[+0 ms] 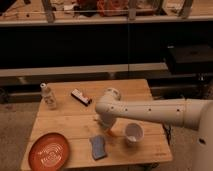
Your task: Place the pepper on the white sponge
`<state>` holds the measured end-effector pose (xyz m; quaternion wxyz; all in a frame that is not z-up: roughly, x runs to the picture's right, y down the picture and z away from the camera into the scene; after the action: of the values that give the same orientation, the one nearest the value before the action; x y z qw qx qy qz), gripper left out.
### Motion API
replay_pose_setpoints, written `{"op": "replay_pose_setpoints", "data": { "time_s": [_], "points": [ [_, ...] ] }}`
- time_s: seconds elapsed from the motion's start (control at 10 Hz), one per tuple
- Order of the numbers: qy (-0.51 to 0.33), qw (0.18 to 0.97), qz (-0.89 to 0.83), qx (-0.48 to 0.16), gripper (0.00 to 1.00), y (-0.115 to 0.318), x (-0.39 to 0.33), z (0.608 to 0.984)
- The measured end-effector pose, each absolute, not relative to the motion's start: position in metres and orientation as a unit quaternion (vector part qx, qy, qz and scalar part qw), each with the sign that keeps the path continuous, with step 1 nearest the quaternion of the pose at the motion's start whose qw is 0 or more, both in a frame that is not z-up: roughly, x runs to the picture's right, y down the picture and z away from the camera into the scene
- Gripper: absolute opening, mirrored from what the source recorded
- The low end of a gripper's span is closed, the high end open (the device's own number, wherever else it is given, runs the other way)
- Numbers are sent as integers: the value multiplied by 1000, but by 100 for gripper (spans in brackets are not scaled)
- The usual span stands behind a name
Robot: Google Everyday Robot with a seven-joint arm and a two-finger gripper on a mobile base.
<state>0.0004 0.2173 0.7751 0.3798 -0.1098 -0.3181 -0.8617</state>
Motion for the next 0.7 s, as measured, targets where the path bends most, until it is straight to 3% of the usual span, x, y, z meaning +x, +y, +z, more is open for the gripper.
{"op": "replay_pose_setpoints", "data": {
  "time_s": [0.7],
  "points": [
    [-326,362,-867,-107,0,236,-16,758]
  ]
}}
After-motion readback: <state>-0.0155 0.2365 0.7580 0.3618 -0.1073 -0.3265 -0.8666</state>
